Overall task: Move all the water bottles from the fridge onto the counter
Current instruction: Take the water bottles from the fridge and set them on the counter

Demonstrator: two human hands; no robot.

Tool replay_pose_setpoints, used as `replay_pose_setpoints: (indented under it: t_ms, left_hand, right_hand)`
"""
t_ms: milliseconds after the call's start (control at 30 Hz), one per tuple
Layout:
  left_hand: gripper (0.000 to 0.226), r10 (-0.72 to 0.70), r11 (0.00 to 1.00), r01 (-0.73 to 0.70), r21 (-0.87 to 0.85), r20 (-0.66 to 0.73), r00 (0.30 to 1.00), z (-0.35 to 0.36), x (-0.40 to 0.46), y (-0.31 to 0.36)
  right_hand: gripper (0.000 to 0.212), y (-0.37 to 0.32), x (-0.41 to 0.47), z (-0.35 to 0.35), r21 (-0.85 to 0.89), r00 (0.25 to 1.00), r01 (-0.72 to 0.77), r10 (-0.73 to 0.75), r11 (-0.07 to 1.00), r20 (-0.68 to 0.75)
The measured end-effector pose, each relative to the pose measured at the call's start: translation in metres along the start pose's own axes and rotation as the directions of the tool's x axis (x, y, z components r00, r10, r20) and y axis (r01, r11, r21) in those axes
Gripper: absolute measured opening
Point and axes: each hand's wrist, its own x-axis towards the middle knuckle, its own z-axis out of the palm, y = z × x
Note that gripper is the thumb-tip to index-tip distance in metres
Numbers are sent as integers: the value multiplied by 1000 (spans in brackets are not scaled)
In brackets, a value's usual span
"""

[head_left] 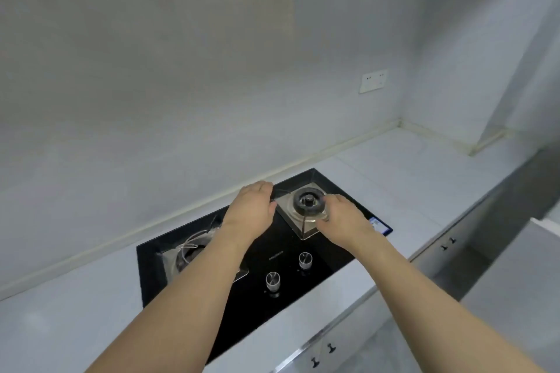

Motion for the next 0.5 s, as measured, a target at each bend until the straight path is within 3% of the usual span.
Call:
replay_pose_setpoints:
  t_ms: [267, 500]
  left_hand:
    - [44, 195, 980, -193, -45, 45, 980, 31, 49, 104]
    - [45, 382, 924, -380, -46, 82, 920, 58, 88, 177]
  right_hand:
    - [47, 91, -23, -46, 48, 977, -203, 206, 978, -64]
    - [55, 156, -41, -76, 78, 922, -354, 361, 932, -137]
